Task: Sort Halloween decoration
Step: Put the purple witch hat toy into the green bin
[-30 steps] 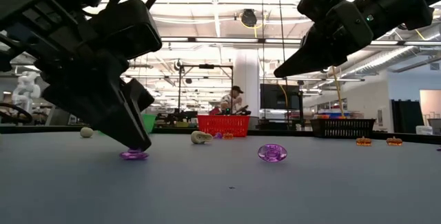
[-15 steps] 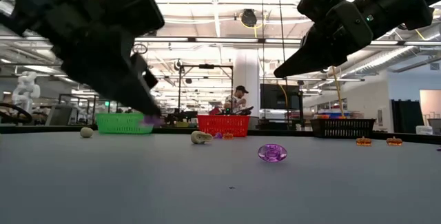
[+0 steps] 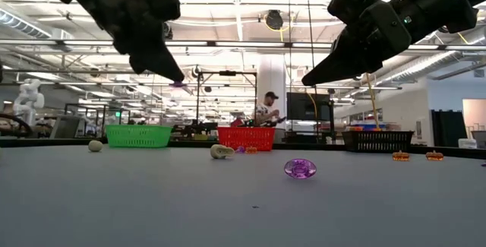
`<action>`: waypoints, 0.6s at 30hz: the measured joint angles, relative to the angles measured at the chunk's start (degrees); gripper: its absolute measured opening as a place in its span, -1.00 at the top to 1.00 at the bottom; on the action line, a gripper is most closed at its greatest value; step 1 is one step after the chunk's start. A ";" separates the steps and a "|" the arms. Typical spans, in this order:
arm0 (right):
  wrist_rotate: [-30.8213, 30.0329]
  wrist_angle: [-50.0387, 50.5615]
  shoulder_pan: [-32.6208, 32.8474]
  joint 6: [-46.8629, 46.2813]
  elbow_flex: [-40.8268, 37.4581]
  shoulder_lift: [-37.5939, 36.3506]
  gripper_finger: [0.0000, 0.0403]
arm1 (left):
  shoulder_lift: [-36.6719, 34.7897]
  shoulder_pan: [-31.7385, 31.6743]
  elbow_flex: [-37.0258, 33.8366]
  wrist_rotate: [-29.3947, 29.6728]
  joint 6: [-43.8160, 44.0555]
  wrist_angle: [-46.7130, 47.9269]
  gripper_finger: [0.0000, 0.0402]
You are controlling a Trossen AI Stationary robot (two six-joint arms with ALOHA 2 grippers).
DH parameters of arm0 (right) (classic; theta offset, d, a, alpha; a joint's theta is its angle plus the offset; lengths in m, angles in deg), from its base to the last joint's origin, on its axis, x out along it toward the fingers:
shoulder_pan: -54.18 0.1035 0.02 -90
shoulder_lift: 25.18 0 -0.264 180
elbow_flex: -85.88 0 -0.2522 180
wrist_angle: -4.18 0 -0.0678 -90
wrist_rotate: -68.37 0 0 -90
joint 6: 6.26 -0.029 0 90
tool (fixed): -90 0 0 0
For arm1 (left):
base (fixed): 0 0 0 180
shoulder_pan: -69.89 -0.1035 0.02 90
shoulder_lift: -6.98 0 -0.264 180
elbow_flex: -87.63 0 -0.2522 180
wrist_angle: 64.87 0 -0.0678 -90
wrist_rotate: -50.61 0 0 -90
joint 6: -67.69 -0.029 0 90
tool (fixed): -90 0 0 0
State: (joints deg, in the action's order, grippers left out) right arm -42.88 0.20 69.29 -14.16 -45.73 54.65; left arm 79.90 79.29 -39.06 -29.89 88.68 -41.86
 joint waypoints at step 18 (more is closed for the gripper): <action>0.07 0.38 0.00 -0.29 0.00 0.00 1.00 | -7.21 -49.31 0.00 -4.43 -16.55 12.78 0.98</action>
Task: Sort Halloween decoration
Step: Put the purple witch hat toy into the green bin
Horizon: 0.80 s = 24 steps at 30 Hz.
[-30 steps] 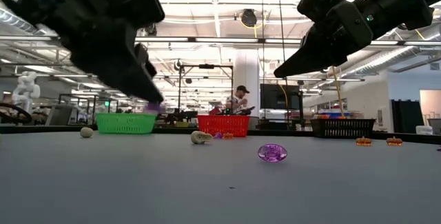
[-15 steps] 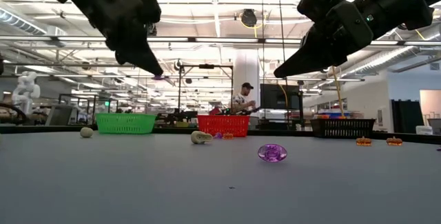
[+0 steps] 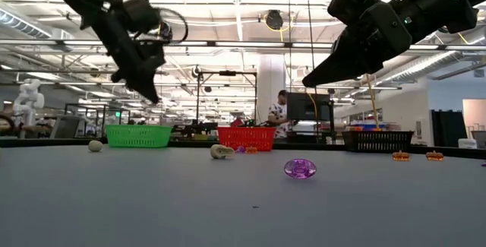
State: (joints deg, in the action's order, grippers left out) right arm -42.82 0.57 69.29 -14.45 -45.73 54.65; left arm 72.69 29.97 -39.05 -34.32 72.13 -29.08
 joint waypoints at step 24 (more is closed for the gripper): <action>0.02 0.00 0.00 1.27 0.00 0.00 1.00 | 26.05 -18.36 13.22 -3.33 -8.32 1.50 0.93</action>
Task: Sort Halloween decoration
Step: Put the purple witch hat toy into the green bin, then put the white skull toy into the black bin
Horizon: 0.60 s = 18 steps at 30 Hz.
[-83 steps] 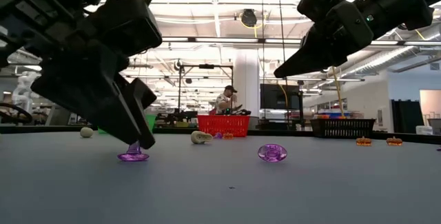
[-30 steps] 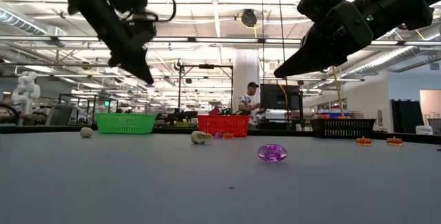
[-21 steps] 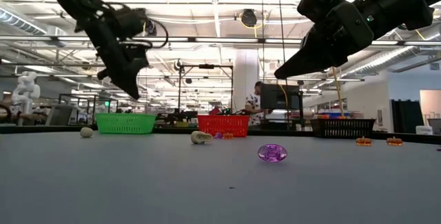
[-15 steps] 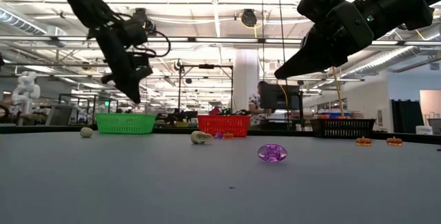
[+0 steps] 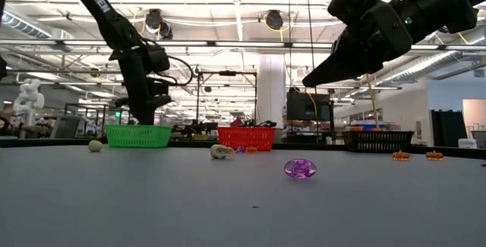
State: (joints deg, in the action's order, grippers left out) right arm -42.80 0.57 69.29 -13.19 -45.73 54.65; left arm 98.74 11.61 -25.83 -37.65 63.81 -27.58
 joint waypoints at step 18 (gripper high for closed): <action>0.51 0.02 -0.86 1.63 -0.02 0.00 1.00 | -14.81 3.82 -0.02 1.67 -5.52 6.23 0.65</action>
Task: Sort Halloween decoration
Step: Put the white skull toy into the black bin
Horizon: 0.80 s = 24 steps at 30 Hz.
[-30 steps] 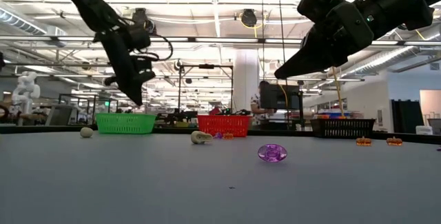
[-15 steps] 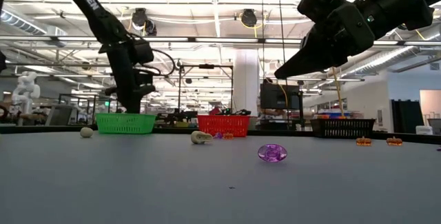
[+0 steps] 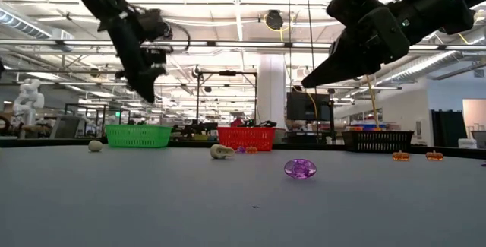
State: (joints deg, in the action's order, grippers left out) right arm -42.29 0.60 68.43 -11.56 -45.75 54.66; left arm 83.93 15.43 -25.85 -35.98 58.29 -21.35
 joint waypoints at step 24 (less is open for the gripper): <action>2.74 -1.68 -2.70 -4.23 -0.02 0.00 0.64 | -14.89 42.14 -31.12 5.24 9.08 -50.27 0.97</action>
State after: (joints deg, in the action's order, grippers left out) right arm -39.55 -1.09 65.73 -15.79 -45.77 54.66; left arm 69.04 57.57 -56.98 -30.74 67.37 -71.61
